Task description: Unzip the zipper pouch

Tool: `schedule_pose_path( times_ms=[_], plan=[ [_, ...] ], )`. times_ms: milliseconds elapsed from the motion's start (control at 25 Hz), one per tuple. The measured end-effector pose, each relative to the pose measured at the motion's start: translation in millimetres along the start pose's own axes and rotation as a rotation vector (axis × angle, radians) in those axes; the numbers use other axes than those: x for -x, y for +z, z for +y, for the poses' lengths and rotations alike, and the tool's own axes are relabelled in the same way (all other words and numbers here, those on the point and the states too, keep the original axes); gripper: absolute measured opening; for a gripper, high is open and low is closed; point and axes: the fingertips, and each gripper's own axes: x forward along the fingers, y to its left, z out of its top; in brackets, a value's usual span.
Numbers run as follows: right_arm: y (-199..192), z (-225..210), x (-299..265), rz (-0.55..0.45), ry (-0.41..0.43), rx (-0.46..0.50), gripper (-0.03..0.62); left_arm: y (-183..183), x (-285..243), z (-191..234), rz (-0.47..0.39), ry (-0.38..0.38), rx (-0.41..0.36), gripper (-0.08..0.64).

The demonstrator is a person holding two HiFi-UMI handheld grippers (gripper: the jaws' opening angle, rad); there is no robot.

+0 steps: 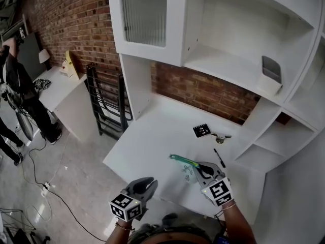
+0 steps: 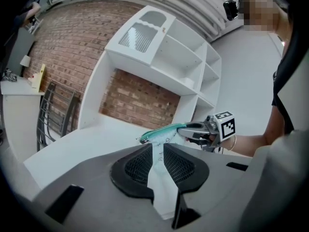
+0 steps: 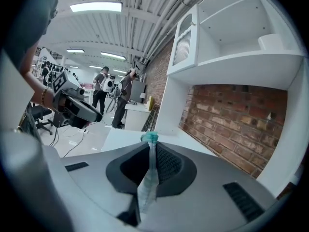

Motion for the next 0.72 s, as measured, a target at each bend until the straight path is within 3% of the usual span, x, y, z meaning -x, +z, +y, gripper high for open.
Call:
schedule_pose_path(
  times_ms=[720],
  plan=[
    [14,-21,-102,-0.010,0.065,0.004,0.015,-7,64,24,-0.076,0.188,0.075,0.060]
  ],
)
